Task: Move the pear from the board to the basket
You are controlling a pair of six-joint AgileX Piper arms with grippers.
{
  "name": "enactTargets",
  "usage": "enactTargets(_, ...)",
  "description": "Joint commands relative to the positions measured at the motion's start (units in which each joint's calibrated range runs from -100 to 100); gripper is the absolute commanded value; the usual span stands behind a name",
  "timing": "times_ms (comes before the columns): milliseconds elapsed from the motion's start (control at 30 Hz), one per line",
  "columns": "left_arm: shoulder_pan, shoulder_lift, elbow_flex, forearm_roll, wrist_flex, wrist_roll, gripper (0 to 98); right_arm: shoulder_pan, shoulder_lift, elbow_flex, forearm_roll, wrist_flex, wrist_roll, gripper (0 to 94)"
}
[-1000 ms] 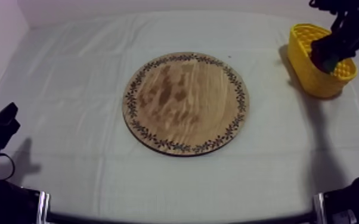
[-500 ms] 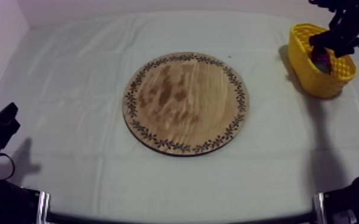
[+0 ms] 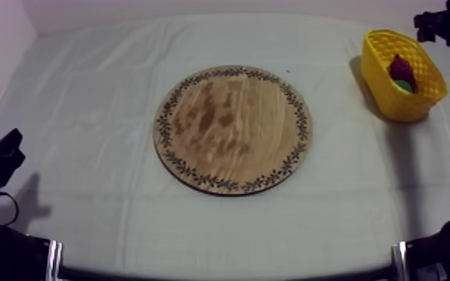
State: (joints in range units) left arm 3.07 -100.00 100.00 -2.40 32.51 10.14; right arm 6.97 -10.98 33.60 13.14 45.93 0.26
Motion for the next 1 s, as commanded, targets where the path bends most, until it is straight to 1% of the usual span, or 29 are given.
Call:
enactTargets(0,0.0,0.0,0.0,-0.02,0.0,0.0,0.1,0.2,-12.8,8.9,-0.7,-6.0,2.5,50.1)
enactTargets(133,0.0,0.0,0.0,-0.02,0.0,0.0,0.1,-0.1,-24.5,20.0,-2.6,-13.2,5.7,48.3)
enactTargets(200,0.0,0.0,0.0,-0.02,0.0,0.0,0.1,-0.5,-30.3,25.3,-4.3,-16.1,7.8,47.0)
enactTargets(267,0.0,0.0,0.0,-0.02,0.0,0.0,0.1,-1.1,-35.9,30.3,-6.9,-17.8,10.5,45.6)
enactTargets(333,0.0,0.0,0.0,-0.02,0.0,0.0,0.1,-1.6,-41.5,35.0,-10.5,-18.7,14.1,43.8)
enactTargets(400,0.0,0.0,0.0,-0.02,0.0,0.0,0.1,-1.8,-46.9,39.7,-14.3,-19.1,17.8,39.7)
enactTargets(433,0.0,0.0,0.0,-0.02,0.0,0.0,0.1,-1.8,-49.6,42.1,-15.8,-19.2,19.2,37.5)
enactTargets(500,0.0,0.0,0.0,-0.02,0.0,0.0,0.1,-1.9,-54.9,46.7,-18.2,-19.4,21.5,33.9)
enactTargets(567,0.0,0.0,0.0,-0.02,0.0,0.0,0.1,-2.0,-59.9,50.9,-19.8,-19.2,23.3,30.8)
enactTargets(700,0.0,0.0,0.0,-0.02,0.0,0.0,0.1,-2.1,-68.3,57.4,-21.1,-18.9,24.9,24.9)
enactTargets(833,0.0,0.0,0.0,-0.02,0.0,0.0,0.1,-2.6,-74.6,62.2,-21.3,-18.8,24.8,16.0)
enactTargets(900,0.0,0.0,0.0,-0.02,0.0,0.0,0.1,-3.2,-76.8,64.0,-20.7,-18.7,23.8,9.2)
enactTargets(967,0.0,0.0,0.0,-0.02,0.0,0.0,0.1,-3.7,-78.9,65.0,-19.6,-17.7,21.4,4.8)
